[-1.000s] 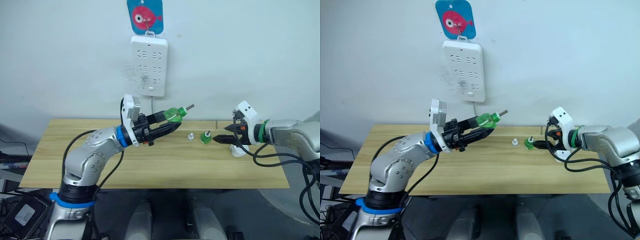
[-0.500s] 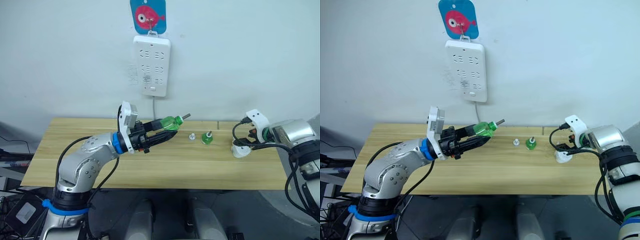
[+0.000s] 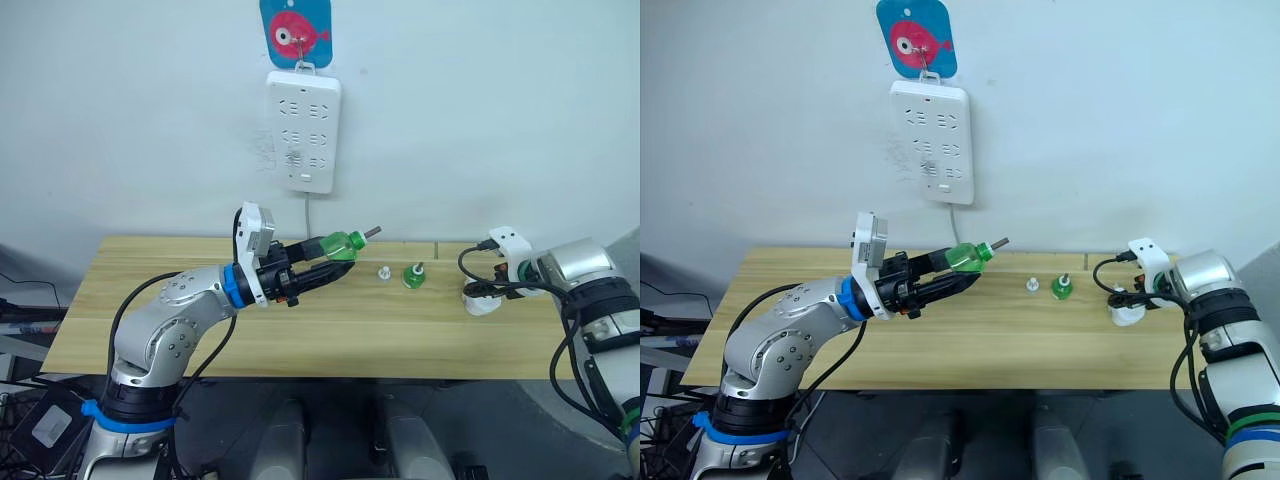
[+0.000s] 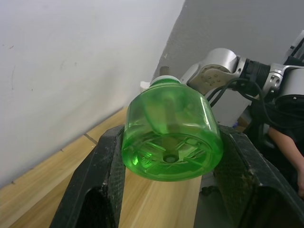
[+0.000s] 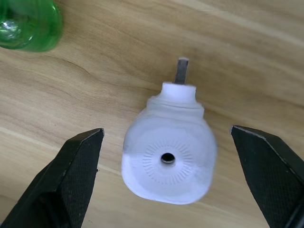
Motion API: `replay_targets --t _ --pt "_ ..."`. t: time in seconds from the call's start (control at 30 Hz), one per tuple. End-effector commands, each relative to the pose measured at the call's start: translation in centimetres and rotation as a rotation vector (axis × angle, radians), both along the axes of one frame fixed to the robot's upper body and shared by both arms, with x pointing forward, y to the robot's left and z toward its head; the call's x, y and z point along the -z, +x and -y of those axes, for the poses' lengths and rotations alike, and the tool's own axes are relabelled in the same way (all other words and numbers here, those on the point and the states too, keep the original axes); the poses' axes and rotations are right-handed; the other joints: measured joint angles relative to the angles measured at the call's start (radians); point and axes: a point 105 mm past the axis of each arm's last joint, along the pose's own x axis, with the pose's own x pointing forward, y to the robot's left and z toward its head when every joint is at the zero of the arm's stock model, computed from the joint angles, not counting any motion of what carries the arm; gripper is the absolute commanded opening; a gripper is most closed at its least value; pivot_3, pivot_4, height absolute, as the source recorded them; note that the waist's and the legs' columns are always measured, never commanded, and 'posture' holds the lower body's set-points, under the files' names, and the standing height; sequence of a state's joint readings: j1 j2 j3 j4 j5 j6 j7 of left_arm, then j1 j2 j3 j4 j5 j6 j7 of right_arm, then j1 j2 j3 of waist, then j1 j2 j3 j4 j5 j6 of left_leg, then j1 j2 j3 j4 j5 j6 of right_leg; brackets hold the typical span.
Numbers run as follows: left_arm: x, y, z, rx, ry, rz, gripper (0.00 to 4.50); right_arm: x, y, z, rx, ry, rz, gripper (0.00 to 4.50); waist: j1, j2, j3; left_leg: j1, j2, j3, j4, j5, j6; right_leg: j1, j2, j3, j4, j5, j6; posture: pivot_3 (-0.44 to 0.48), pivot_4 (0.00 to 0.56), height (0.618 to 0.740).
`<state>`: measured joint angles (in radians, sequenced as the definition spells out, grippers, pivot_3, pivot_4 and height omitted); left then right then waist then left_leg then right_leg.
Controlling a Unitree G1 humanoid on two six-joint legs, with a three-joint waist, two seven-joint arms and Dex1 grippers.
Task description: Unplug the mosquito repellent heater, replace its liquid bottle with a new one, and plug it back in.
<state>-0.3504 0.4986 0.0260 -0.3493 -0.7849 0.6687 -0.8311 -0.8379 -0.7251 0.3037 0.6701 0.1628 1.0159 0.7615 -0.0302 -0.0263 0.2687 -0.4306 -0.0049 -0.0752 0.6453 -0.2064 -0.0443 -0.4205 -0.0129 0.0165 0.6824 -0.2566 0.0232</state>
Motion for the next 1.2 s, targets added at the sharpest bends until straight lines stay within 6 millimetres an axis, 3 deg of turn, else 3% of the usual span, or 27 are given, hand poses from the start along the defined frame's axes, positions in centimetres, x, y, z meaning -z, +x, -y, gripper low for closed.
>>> replay_targets --t 0.03,0.67,0.77,0.87,0.97,1.07,1.13,1.2 --pt "-0.7 -0.8 0.3 0.024 0.002 0.034 2.26 -0.3 0.1 0.9 0.041 -0.010 0.013 4.46 0.001 0.000 0.000 0.000 0.000 0.000 0.000 0.000 0.000 0.000 0.000 0.000 0.000 0.000 0.000 0.022 0.241 0.740" --pt "-0.6 -1.1 0.2 0.039 0.031 0.019 2.26 1.9 -0.9 1.0 0.099 0.026 -0.053 4.46 0.000 0.000 0.000 0.000 0.000 0.000 0.000 0.000 0.000 0.000 0.000 0.000 0.000 0.000 0.000 0.024 0.258 0.740" --pt "-0.8 -1.0 0.2 0.035 0.025 0.020 2.26 2.0 -0.8 0.9 0.079 0.031 -0.044 3.87 0.000 0.000 0.000 0.000 0.000 0.000 0.000 0.000 0.000 0.000 0.001 0.000 0.000 0.000 0.000 0.023 0.258 0.740" --pt "-0.7 -1.1 0.3 0.042 0.024 0.015 2.26 1.9 -0.6 0.9 0.077 0.035 -0.035 2.97 0.000 0.000 0.000 0.001 0.000 0.000 0.000 0.000 0.000 0.001 0.001 0.000 -0.001 0.000 0.000 0.021 0.256 0.740" --pt "-0.6 -1.2 0.4 0.052 0.030 0.008 2.26 1.6 -0.5 1.2 0.086 0.032 -0.026 2.97 0.000 0.000 0.000 0.001 0.000 0.000 0.000 0.000 0.000 0.001 0.002 0.000 0.000 0.000 0.000 0.018 0.255 0.740" --pt "-0.4 -1.4 0.3 0.061 0.039 0.003 2.26 0.5 -0.4 1.9 0.079 0.027 -0.007 2.97 0.000 0.000 0.000 0.001 0.000 0.000 0.000 0.000 0.000 0.001 0.003 0.000 -0.001 0.000 0.000 0.018 0.250 0.740" --pt "-0.2 -1.9 0.2 0.076 0.050 -0.001 2.26 -1.1 -0.9 2.2 -0.036 0.006 0.015 2.97 0.000 0.002 0.001 0.001 0.000 0.000 0.000 0.000 0.000 0.001 0.003 0.000 -0.001 0.000 0.000 0.018 0.250 0.740" --pt "0.2 -2.5 -0.1 0.096 0.062 -0.007 2.26 -3.4 -2.1 0.6 -0.157 0.121 -0.016 2.97 0.000 0.004 0.003 0.000 -0.001 0.000 0.000 0.000 0.000 0.000 0.002 0.000 -0.001 0.000 0.000 0.010 0.241 0.740"
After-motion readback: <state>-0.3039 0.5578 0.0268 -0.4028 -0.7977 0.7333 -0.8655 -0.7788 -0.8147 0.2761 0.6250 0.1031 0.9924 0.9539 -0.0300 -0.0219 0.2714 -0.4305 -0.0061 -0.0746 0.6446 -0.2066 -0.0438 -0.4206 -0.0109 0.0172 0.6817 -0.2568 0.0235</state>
